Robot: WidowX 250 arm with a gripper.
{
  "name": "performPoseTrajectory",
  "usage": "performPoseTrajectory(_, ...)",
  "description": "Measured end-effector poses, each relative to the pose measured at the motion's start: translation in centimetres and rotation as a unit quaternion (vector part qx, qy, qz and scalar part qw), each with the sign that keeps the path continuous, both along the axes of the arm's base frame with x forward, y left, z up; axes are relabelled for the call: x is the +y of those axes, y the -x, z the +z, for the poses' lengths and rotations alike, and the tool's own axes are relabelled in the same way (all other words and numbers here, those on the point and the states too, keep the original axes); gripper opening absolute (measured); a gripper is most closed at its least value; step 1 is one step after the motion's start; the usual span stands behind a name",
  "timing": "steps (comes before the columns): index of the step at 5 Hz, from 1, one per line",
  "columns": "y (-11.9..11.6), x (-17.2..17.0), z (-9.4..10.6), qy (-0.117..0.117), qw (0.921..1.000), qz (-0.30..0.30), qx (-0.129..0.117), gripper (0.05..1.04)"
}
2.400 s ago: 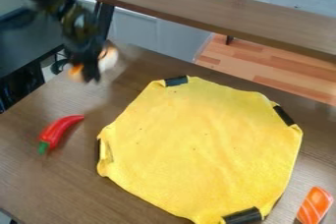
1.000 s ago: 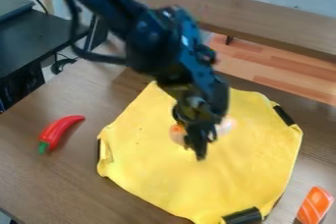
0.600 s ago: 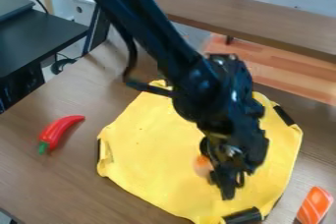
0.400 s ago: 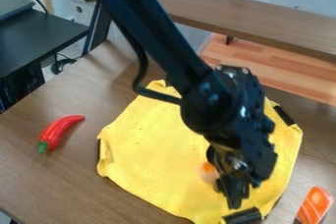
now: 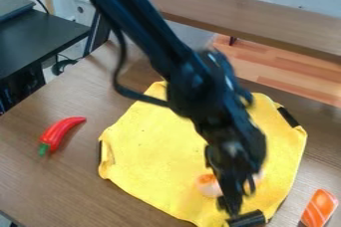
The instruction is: Move the objet on the top right in the table
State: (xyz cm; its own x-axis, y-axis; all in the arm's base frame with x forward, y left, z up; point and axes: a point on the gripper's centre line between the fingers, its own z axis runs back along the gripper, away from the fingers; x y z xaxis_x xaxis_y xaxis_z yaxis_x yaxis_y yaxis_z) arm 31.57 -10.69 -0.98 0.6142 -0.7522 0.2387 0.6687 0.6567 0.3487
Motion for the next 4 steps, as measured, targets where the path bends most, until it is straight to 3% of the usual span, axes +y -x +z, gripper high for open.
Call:
performPoseTrajectory(1,-0.2,1.1,0.9,0.074,0.9969,-0.004,0.026,1.001)
performPoseTrajectory(2,-1.0,3.4,6.4,0.151,0.9884,0.009,-0.014,1.001)
performPoseTrajectory(3,-0.3,4.7,10.1,0.202,0.9793,0.007,-0.009,1.001)
performPoseTrajectory(4,0.0,5.0,13.5,0.17,0.9851,-0.026,0.006,1.001)
